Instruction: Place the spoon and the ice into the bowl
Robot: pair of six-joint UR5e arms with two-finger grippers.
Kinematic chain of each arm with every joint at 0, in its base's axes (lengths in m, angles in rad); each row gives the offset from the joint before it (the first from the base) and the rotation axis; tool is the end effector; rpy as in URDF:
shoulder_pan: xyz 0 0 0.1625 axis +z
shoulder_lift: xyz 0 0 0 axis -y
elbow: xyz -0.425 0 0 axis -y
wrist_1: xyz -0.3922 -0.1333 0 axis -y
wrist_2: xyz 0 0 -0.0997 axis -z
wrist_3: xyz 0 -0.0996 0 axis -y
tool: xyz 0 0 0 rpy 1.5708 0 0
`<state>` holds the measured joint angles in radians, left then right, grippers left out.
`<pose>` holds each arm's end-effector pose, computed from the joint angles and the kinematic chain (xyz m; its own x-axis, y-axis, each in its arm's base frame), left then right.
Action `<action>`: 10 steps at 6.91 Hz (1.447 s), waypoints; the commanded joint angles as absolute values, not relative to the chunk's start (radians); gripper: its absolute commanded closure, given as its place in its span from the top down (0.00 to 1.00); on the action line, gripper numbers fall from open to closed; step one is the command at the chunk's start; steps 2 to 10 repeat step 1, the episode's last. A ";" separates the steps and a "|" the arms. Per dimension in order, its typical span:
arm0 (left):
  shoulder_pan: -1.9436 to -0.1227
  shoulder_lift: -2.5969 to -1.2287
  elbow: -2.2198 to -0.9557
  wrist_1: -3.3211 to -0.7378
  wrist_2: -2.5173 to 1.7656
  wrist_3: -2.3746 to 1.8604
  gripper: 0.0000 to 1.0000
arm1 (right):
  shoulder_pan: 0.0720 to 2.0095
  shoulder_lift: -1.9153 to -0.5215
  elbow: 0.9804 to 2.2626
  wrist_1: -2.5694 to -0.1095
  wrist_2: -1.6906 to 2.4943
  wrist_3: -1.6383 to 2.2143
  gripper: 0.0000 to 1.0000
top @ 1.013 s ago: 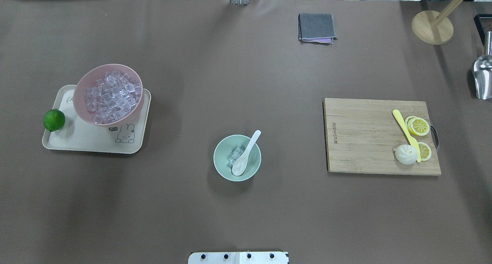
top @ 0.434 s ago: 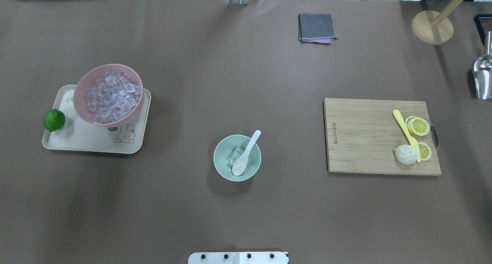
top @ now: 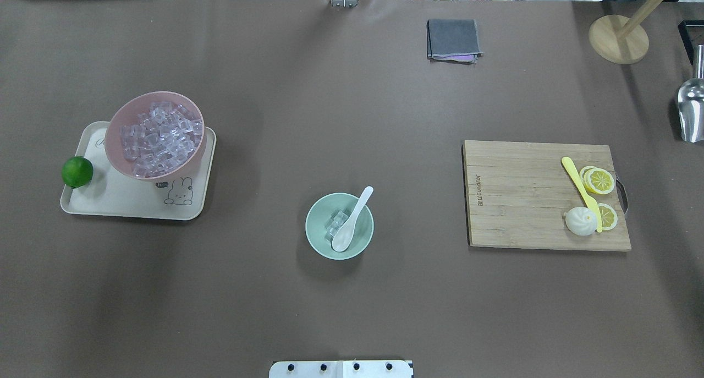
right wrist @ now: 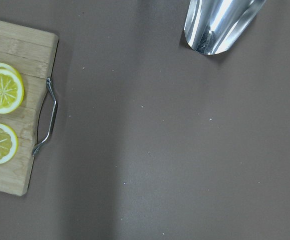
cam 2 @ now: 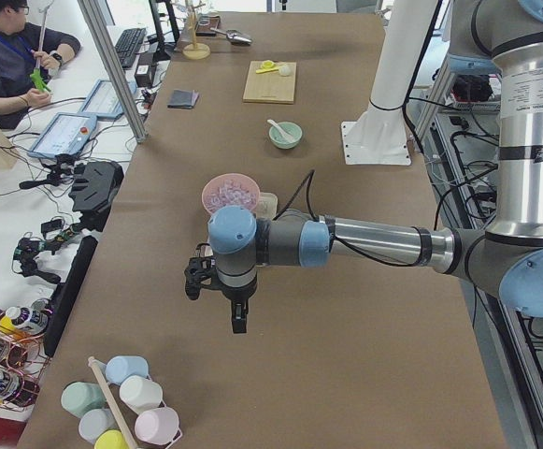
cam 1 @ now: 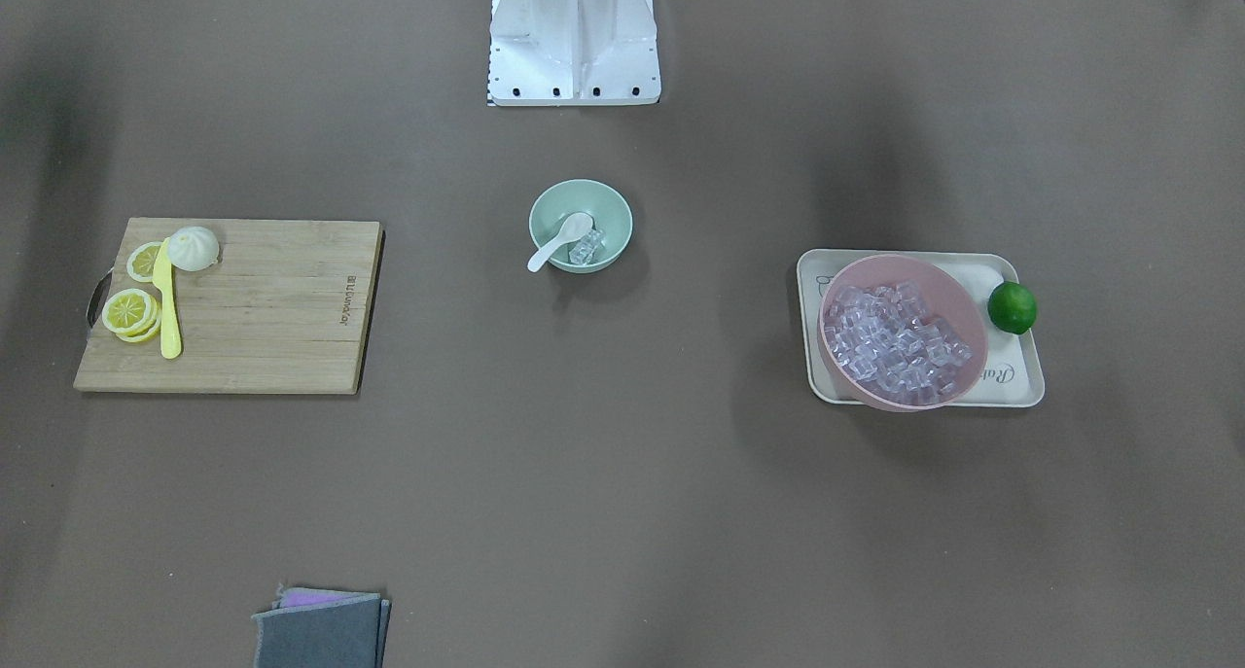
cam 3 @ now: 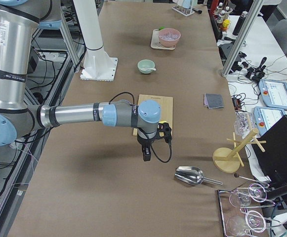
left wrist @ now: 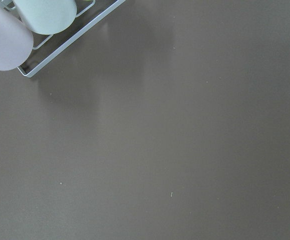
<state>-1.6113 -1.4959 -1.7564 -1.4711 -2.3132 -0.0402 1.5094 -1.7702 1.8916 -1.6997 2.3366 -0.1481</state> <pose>-0.0845 -0.4555 0.6153 0.7343 -0.0625 -0.6759 0.0701 0.9974 -0.0162 0.0393 -0.4075 0.6041 0.7029 -0.1859 0.6866 0.1669 0.9814 0.0949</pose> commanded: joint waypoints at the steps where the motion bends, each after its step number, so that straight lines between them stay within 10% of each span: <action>1: -1.611 -1.496 -1.755 -1.471 -2.313 -0.041 0.99 | 1.509 -1.770 1.891 -1.700 2.344 -0.149 1.00; 10: -1.611 -1.496 -1.755 -1.471 -2.313 -0.041 0.99 | 1.509 -1.770 1.891 -1.700 2.344 -0.149 1.00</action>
